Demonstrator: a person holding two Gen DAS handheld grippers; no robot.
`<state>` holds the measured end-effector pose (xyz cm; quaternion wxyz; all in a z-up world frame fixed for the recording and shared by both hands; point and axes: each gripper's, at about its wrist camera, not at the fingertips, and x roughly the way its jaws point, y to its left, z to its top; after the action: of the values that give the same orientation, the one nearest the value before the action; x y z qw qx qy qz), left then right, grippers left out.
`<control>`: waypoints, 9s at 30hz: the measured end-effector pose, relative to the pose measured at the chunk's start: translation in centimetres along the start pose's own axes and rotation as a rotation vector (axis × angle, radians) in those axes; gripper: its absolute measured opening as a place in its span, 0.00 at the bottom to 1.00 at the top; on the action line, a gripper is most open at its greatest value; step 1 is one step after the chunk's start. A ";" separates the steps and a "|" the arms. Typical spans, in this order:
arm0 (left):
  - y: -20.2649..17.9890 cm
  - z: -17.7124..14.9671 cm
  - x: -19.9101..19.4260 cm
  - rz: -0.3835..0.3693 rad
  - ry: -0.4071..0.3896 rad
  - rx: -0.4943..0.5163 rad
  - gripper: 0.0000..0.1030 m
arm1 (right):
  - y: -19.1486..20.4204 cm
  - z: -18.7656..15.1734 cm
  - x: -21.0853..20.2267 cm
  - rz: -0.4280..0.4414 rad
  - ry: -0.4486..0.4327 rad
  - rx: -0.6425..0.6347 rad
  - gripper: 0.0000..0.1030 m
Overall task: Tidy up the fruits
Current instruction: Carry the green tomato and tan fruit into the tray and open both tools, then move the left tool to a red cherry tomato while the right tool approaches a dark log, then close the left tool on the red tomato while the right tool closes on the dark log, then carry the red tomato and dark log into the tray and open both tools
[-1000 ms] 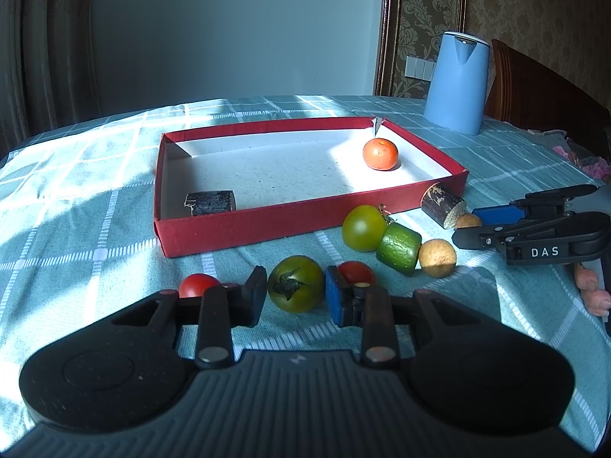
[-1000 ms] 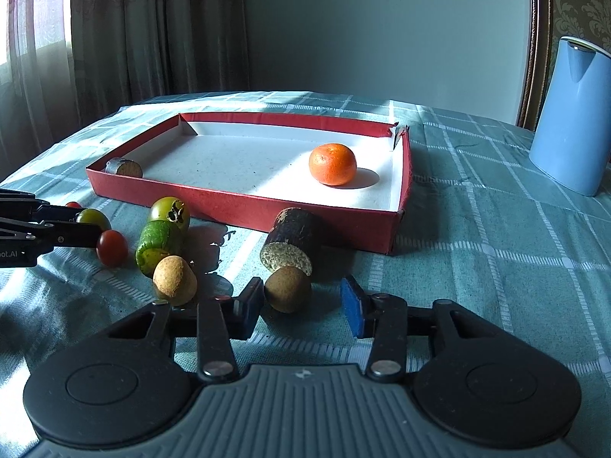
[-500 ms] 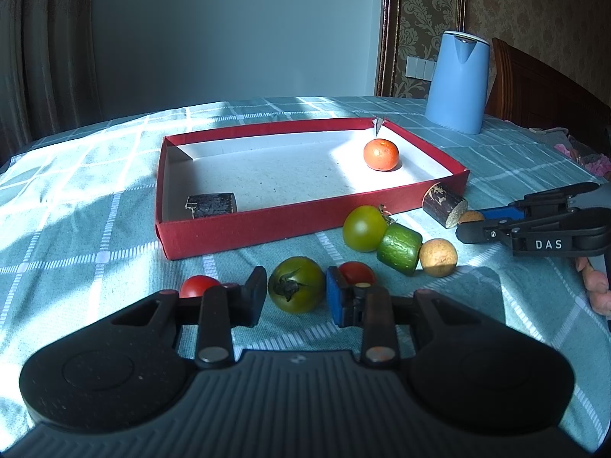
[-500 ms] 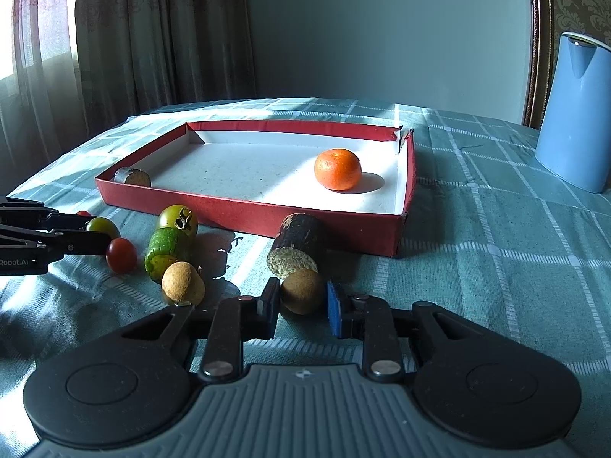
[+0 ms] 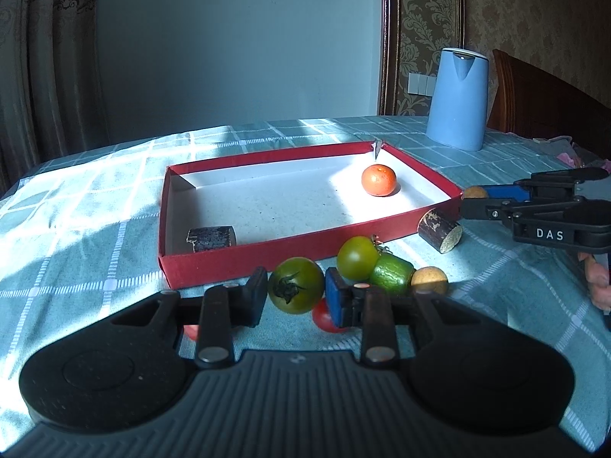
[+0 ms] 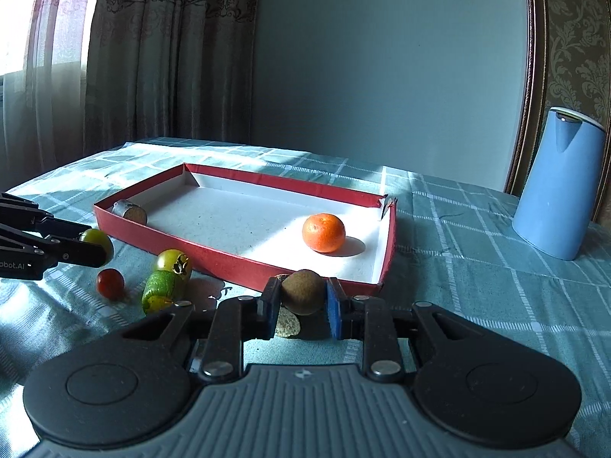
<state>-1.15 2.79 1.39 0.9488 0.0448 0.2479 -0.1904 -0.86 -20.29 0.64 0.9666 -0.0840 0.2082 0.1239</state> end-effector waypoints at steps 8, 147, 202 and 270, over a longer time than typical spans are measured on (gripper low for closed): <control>0.1 4.0 3.5 0.088 -0.036 -0.046 0.28 | 1.1 4.3 5.3 0.053 0.048 0.003 0.24; 3.0 -1.6 1.7 0.177 0.122 -0.077 0.30 | 1.0 -0.8 5.0 0.025 0.190 0.074 0.39; 3.1 -1.7 0.5 0.179 0.064 -0.103 0.23 | 1.1 -0.5 2.7 -0.066 0.075 0.030 0.35; 1.8 4.1 6.4 0.280 -0.093 -0.164 1.00 | -2.5 3.1 10.1 -0.100 0.124 0.165 0.63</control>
<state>6.53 1.51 1.87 0.9770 -0.0075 0.2097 -0.0376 9.92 -19.93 -0.53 0.9604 -0.0222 0.2728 0.0527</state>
